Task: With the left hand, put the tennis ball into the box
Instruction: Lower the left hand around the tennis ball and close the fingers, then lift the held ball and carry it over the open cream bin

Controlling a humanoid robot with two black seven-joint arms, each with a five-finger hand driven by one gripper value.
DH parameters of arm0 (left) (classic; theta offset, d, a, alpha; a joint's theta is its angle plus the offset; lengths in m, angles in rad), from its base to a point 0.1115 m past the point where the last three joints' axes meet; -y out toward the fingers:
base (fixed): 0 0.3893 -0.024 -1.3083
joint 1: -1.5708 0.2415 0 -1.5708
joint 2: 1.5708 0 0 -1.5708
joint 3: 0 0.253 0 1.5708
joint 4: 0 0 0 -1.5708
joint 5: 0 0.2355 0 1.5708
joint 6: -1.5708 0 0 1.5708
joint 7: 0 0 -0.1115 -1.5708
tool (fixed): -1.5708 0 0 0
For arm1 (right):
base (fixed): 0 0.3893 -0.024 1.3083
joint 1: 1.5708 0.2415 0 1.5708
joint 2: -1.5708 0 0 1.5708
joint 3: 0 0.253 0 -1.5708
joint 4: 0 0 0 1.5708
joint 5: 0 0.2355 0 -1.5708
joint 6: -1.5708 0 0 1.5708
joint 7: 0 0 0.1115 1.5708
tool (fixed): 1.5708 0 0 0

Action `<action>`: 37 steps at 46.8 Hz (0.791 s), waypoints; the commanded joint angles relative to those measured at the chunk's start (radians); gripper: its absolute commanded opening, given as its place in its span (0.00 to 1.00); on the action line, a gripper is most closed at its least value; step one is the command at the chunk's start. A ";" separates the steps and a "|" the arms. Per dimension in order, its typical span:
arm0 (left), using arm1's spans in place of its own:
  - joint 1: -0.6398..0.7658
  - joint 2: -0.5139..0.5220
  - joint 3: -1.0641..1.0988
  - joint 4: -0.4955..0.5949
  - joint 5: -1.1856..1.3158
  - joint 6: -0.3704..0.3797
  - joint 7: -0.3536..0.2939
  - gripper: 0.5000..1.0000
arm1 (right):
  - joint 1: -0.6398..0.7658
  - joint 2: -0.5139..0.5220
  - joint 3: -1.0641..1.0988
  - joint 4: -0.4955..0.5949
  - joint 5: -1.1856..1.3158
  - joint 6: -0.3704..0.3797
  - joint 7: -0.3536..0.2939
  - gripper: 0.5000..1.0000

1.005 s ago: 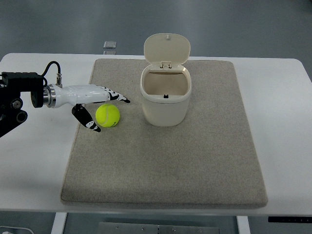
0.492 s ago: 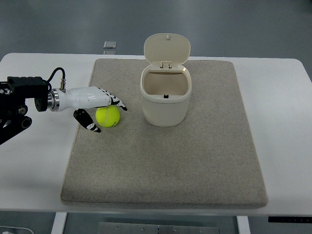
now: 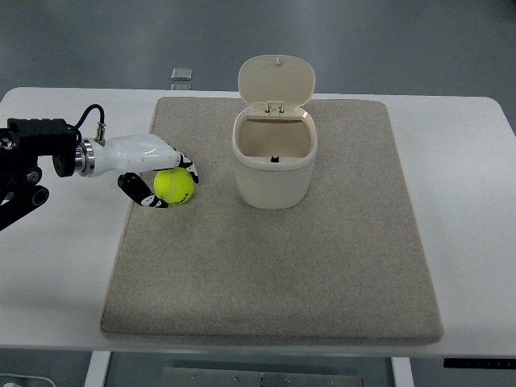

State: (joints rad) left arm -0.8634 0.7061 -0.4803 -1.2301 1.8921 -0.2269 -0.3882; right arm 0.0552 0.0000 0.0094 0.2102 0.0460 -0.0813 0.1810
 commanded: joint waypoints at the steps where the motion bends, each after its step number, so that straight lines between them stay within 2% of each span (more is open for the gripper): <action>1: -0.031 0.016 -0.001 -0.009 0.002 0.000 -0.001 0.00 | 0.000 0.000 0.001 0.000 0.000 0.000 0.000 0.88; 9: -0.103 0.093 -0.001 -0.097 0.001 0.000 -0.009 0.00 | 0.000 0.000 0.000 0.000 0.000 0.000 0.000 0.88; 17: -0.158 0.156 0.000 -0.238 0.012 0.010 -0.066 0.00 | 0.000 0.000 0.001 0.000 0.000 0.000 0.000 0.88; 21: -0.171 0.179 0.000 -0.290 0.051 0.087 -0.103 0.00 | 0.000 0.000 0.000 0.000 0.000 0.000 0.000 0.88; 29: -0.180 0.179 0.003 -0.302 0.272 0.310 -0.121 0.00 | 0.000 0.000 0.000 0.000 0.000 0.000 0.000 0.88; 31: -0.192 0.173 0.003 -0.301 0.300 0.334 -0.121 0.00 | 0.000 0.000 0.001 0.000 0.000 0.000 0.000 0.88; 37: -0.244 0.115 0.006 -0.273 0.317 0.336 -0.120 0.00 | 0.000 0.000 0.001 0.000 0.000 0.000 0.000 0.88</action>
State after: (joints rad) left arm -1.0860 0.8575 -0.4751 -1.5236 2.2045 0.1093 -0.5091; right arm 0.0552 0.0000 0.0098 0.2102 0.0460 -0.0813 0.1810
